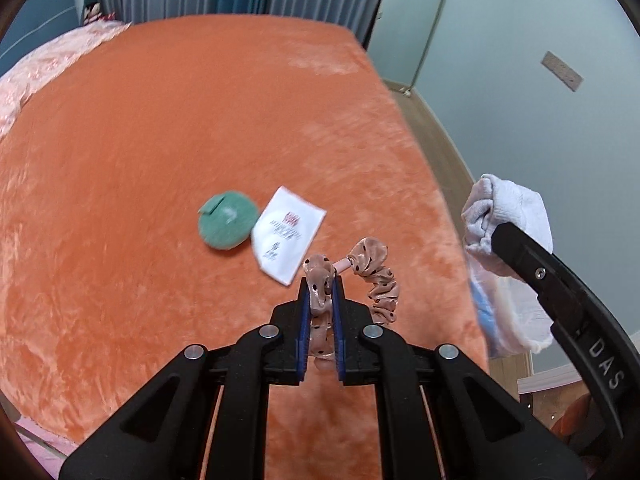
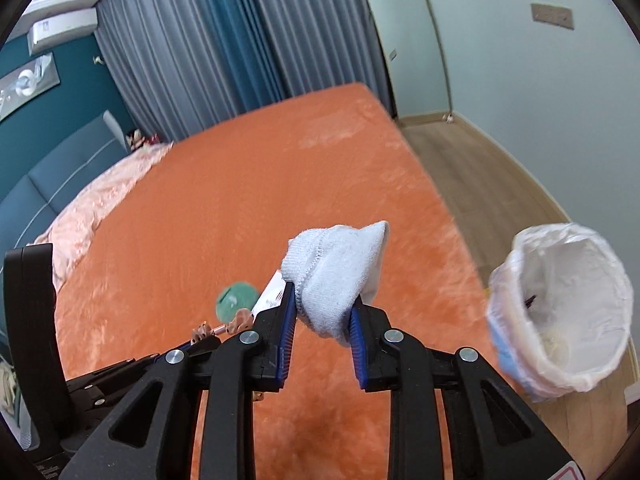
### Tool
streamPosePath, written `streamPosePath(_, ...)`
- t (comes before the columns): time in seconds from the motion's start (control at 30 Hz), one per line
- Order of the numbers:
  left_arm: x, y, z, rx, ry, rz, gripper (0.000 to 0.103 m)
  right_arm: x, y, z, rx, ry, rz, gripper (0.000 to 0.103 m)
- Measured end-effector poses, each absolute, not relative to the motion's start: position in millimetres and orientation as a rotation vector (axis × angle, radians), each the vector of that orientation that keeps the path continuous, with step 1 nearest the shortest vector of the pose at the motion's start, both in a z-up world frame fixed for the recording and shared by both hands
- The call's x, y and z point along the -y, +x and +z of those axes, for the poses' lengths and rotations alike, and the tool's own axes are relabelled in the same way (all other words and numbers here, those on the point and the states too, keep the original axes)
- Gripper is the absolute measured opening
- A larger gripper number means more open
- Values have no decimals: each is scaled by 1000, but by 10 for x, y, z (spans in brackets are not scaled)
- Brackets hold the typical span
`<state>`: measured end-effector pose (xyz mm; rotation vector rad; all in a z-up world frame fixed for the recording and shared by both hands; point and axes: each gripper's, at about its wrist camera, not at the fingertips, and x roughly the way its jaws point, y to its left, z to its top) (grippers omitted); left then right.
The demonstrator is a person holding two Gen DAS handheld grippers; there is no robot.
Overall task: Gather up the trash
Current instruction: 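Carry the held scrunchie and sock over the trash bin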
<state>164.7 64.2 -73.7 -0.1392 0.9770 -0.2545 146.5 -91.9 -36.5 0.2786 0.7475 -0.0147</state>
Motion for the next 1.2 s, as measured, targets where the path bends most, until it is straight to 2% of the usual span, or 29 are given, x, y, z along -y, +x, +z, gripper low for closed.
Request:
streamPosePath(0.23, -279, 1390, -178, -879, -104, -334, 10, 1381, 1064, 127, -617, 297, -96, 24)
streamPosePath(0.53, 301, 1025, 343, -767, -35, -458, 10, 1968, 559, 483, -494, 364, -191, 24)
streamPosePath(1.2, 1282, 663, 685, -693, 62, -632, 10, 2603, -30, 491, -416, 450, -336, 24)
